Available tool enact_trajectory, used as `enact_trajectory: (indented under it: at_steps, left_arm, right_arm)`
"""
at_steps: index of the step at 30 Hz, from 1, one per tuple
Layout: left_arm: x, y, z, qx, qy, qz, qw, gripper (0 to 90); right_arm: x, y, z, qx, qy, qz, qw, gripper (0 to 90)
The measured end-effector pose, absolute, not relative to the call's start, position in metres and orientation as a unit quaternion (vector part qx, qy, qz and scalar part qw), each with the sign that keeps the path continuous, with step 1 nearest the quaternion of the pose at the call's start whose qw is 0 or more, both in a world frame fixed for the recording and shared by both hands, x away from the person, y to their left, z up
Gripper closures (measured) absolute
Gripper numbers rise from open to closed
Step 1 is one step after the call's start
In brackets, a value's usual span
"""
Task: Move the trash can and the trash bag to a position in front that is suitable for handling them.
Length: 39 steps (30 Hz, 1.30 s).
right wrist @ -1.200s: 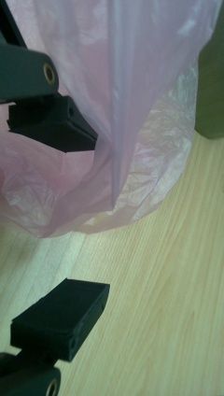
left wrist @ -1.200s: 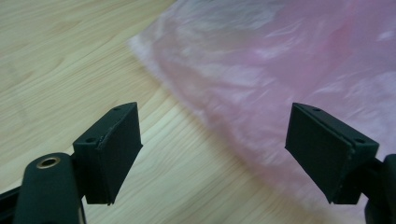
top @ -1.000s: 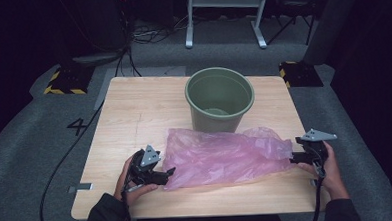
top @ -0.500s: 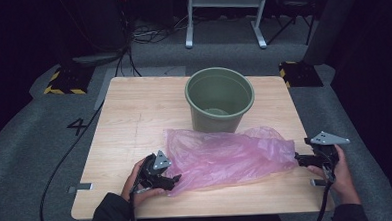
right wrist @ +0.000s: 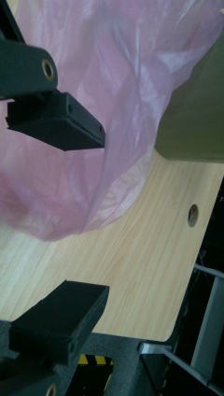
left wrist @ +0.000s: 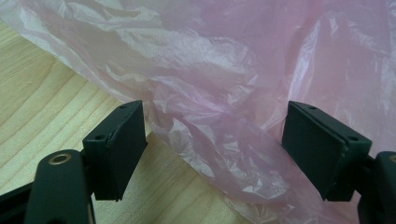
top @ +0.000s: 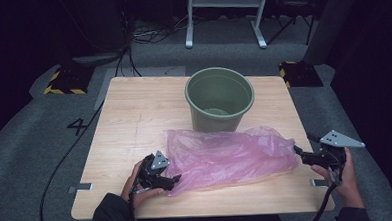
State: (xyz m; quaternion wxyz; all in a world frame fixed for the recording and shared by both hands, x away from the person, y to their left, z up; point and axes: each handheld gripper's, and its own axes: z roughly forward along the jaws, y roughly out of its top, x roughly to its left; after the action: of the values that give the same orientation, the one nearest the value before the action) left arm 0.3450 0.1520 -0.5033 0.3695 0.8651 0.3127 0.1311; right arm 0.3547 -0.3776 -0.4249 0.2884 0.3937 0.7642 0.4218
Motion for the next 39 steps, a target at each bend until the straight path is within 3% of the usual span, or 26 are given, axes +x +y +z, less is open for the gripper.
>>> enact_trajectory:
  at_steps: [11, 22, 39]
  left_arm:
    - [0.344, 0.151, -0.503, 0.865, 0.316, 0.133, 0.367, 21.2]
    - [0.344, 0.150, -0.503, 0.865, 0.315, 0.132, 0.367, 20.5]
    - [0.344, 0.156, -0.503, 0.864, 0.318, 0.132, 0.368, 20.4]
  right_arm:
    - [0.339, -0.331, -0.416, 0.338, 0.781, 0.422, 0.312, 26.2]
    - [0.338, -0.275, -0.427, 0.272, 0.823, 0.414, 0.277, 25.2]
    - [0.318, -0.308, -0.410, 0.296, 0.810, 0.430, 0.268, 23.1]
